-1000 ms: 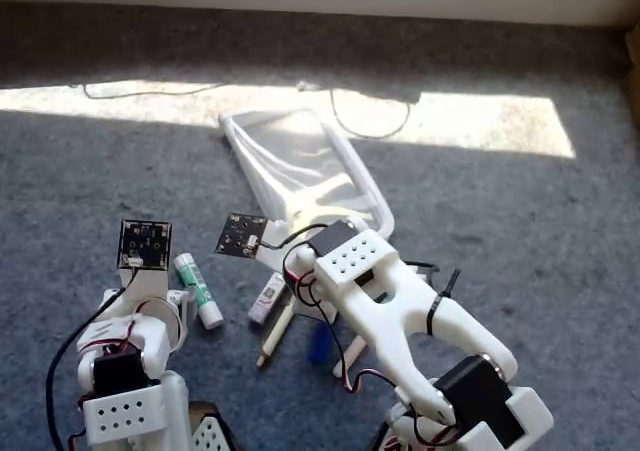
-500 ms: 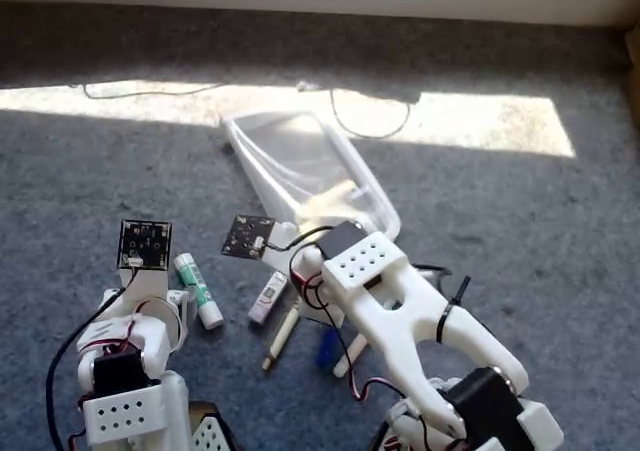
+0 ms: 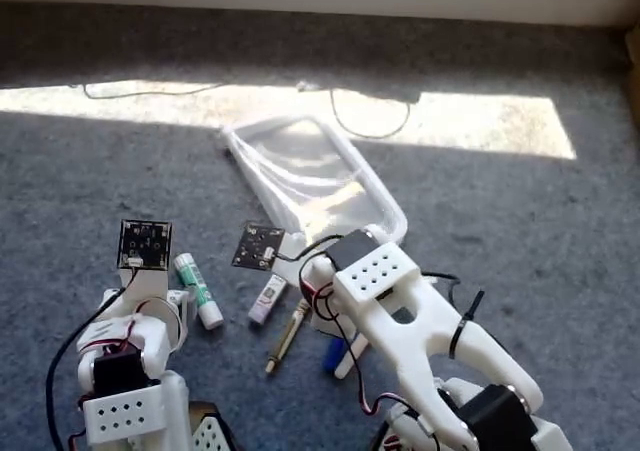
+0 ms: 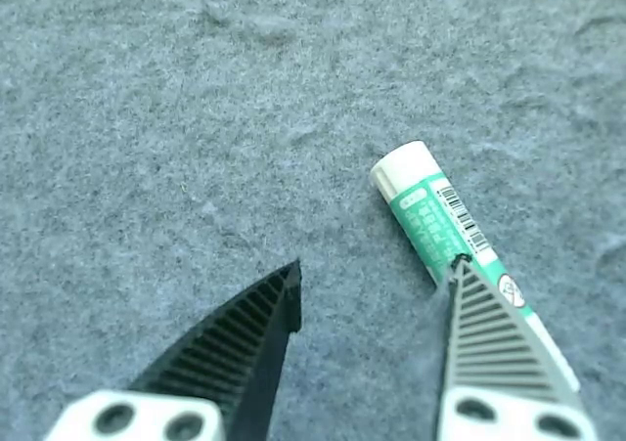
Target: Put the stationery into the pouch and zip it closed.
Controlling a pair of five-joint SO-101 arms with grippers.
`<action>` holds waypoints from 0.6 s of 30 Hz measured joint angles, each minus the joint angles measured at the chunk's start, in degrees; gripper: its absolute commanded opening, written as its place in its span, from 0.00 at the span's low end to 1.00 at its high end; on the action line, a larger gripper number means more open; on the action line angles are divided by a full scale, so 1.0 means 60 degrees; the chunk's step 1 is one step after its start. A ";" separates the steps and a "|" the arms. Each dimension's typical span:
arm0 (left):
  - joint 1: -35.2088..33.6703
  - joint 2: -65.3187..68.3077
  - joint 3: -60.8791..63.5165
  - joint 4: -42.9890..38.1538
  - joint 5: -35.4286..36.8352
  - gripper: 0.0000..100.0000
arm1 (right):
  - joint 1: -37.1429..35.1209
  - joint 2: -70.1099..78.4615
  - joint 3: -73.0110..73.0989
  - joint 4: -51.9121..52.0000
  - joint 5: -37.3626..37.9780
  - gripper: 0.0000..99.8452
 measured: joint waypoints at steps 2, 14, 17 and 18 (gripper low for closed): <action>0.0000 0.0000 0.0000 0.0000 0.0000 0.23 | 0.0000 -0.0425 0.0029 0.0088 0.0000 0.24; 0.0000 0.0000 0.0000 0.0000 0.0000 0.23 | -0.0542 -0.0996 0.0703 -0.0161 -0.0029 0.24; 0.0000 0.0000 0.0000 0.0000 0.0000 0.23 | -0.0542 -0.0381 0.0733 -0.0513 -0.0029 0.24; 0.0000 0.0000 0.0000 0.0000 0.0000 0.23 | -0.0542 -0.0088 0.0733 -0.0557 -0.0029 0.24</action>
